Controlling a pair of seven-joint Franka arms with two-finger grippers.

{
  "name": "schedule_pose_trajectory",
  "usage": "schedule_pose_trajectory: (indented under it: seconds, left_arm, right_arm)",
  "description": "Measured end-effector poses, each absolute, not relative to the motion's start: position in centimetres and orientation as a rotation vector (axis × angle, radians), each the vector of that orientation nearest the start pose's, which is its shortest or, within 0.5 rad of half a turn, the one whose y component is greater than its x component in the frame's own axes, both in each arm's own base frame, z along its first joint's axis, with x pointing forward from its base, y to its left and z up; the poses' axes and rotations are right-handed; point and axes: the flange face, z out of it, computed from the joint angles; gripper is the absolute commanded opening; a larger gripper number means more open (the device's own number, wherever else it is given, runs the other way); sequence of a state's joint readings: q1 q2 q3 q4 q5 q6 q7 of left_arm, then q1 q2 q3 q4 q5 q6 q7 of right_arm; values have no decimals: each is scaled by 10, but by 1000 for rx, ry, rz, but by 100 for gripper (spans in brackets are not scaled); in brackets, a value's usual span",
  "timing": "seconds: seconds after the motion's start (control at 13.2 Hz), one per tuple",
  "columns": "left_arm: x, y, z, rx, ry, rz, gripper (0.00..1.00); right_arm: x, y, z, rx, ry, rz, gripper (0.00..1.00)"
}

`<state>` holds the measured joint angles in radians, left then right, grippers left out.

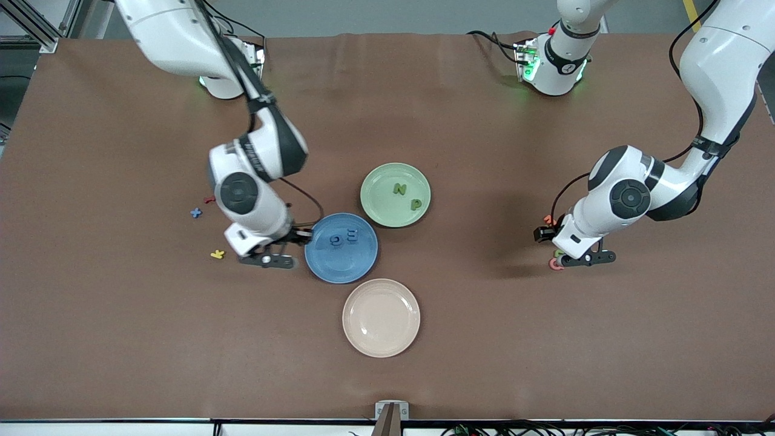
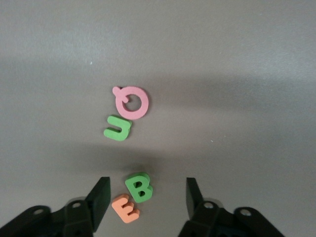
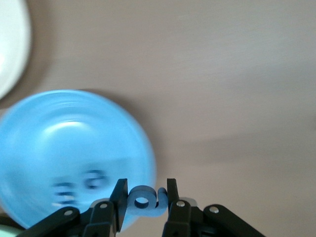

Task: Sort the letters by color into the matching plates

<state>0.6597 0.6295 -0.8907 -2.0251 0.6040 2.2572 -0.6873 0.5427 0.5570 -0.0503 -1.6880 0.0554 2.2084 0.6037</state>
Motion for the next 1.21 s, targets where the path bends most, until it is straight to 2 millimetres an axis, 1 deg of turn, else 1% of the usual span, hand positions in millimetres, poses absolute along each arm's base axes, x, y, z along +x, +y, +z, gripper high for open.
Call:
schedule_pose_trajectory:
  seconds: [0.08,0.15,0.23,0.3,0.38,0.53,0.6,0.68,0.76,0.83,0.98,1.13,1.21]
  left_arm:
    - [571,-111,225,-3132,-188,149,66]
    - [568,-112,222,-3121,-196,143,65]
    - [565,-112,219,-3107,-194,128,64]
    - [564,-112,217,-3101,-194,106,64]
    - [563,-109,216,-3108,-196,86,64]
    - [559,-102,211,-3127,-203,62,60]
    - [556,-100,208,-3135,-199,54,59]
    - [553,-100,206,-3146,-190,37,57]
    - [549,-99,203,-3156,-177,18,57]
    - [546,-97,201,-3164,-169,5,54]
    - [543,-95,198,-3168,-172,0,50]
    - [542,-96,197,-3159,-147,-15,50]
    - [541,-96,196,-3151,-140,-25,50]
  right_arm:
    - [587,350,264,-3135,237,51,23]
    - [585,372,255,-3134,247,42,23]
    - [585,387,246,-3129,244,22,23]
    - [587,395,239,-3119,242,-2,23]
    - [592,397,232,-3107,243,-33,23]
    - [600,397,219,-3086,250,-91,24]
    - [602,396,212,-3080,252,-107,26]
    - [603,396,208,-3077,252,-116,35]
    - [603,397,205,-3076,251,-118,65]
    - [603,397,204,-3077,249,-118,99]
    - [604,399,206,-3073,245,-124,100]
    - [606,400,213,-3074,244,-123,100]
    - [606,398,217,-3092,248,-89,100]
